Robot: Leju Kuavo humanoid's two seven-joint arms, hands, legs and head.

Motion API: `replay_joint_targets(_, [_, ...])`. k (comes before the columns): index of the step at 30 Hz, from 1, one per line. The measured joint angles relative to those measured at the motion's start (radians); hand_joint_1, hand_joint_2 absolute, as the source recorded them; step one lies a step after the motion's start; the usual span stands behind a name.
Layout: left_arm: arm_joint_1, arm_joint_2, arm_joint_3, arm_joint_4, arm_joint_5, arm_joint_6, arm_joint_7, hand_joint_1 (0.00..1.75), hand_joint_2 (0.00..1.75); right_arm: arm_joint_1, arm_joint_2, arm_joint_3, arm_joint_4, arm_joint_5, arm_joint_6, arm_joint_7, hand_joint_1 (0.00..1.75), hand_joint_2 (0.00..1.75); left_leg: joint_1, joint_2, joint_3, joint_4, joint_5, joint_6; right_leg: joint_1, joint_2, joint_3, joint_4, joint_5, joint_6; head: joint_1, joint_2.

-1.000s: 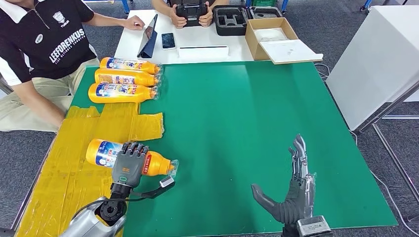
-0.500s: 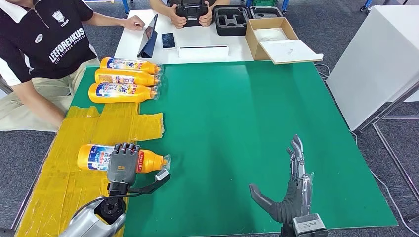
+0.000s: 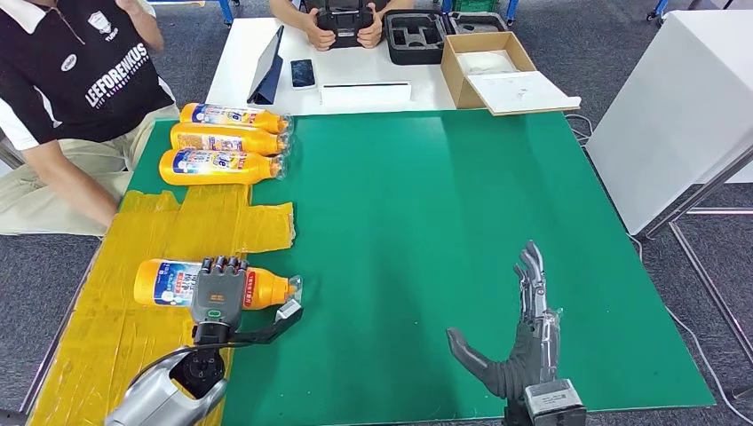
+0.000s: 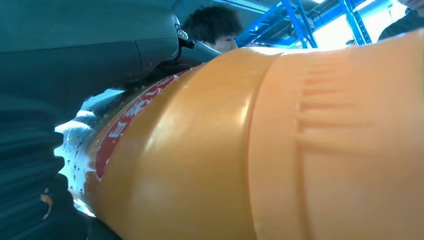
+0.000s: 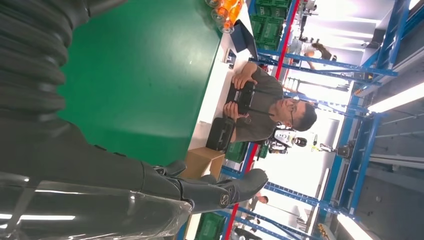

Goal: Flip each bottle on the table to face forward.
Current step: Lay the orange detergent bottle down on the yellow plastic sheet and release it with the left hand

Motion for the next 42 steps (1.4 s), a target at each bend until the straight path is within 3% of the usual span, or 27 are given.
replay_joint_targets(1, [-0.001, 0.0, 0.0, 0.0, 0.0, -0.002, -0.001, 1.64, 1.75, 0.0, 0.001, -0.001, 0.001, 0.0, 0.0, 0.0, 0.0, 1.75, 0.0, 0.0, 0.0, 0.0, 0.0, 0.0, 0.0, 0.0, 0.0, 0.0, 0.0, 0.0, 0.0, 0.0])
replay_joint_targets(4, [-0.003, 0.0, 0.002, 0.0, 0.0, -0.007, -0.004, 0.33, 1.75, 0.0, 0.002, -0.003, 0.001, 0.001, 0.001, 0.0, 0.0, 1.75, 0.0, 0.0, 0.0, 0.0, 0.0, 0.0, 0.0, 0.0, 0.0, 0.0, 0.0, 0.0, 0.0, 0.0])
replay_joint_targets(5, [-0.003, 0.0, 0.003, 0.0, 0.0, -0.011, -0.004, 0.0, 1.75, 0.0, 0.002, -0.003, 0.001, 0.001, 0.001, 0.0, 0.0, 1.75, 0.0, 0.0, 0.0, 0.0, 0.0, 0.0, 0.0, 0.0, 0.0, 0.0, 0.0, 0.0, 0.0, 0.0])
replay_joint_targets(22, [-0.03, -0.015, 0.039, -0.009, -0.001, -0.206, -0.016, 0.0, 1.75, -0.001, 0.009, -0.008, 0.016, 0.003, 0.011, 0.009, 0.0, 1.75, 0.001, 0.0, 0.002, 0.0, 0.0, 0.0, 0.001, 0.0, 0.002, 0.0, 0.0, 0.0, 0.0, 0.0])
replay_joint_targets(29, [-0.029, -0.009, 0.038, -0.102, -0.002, -0.408, 0.001, 0.0, 1.75, -0.005, 0.013, -0.015, 0.031, 0.004, 0.018, 0.019, 0.0, 1.75, 0.001, 0.0, 0.002, 0.0, 0.0, 0.0, 0.001, 0.0, 0.003, 0.0, 0.0, 0.0, 0.0, 0.0])
replay_joint_targets(32, [-0.011, 0.001, 0.04, -0.167, -0.001, -0.454, 0.0, 0.0, 1.75, -0.005, 0.017, -0.023, 0.034, 0.008, 0.018, 0.023, 0.0, 1.75, 0.001, 0.0, 0.002, 0.0, 0.0, 0.0, 0.001, 0.0, 0.002, 0.0, 0.0, 0.0, 0.0, 0.0])
replay_joint_targets(36, [0.012, 0.046, 0.033, -0.336, -0.002, -0.509, 0.051, 0.0, 1.75, 0.006, 0.018, -0.033, 0.035, 0.02, 0.015, 0.04, 0.0, 1.75, 0.002, 0.0, 0.0, 0.0, 0.0, 0.0, 0.002, 0.0, 0.0, 0.0, 0.0, 0.0, 0.0, 0.0])
replay_joint_targets(42, [-0.049, 0.18, 0.0, -0.698, -0.002, -0.605, 0.088, 0.0, 1.75, 0.039, 0.018, -0.05, 0.034, 0.027, 0.004, 0.056, 0.0, 1.75, 0.002, 0.0, -0.001, 0.0, 0.0, 0.0, 0.002, 0.0, -0.001, 0.0, 0.0, 0.0, 0.0, 0.0])
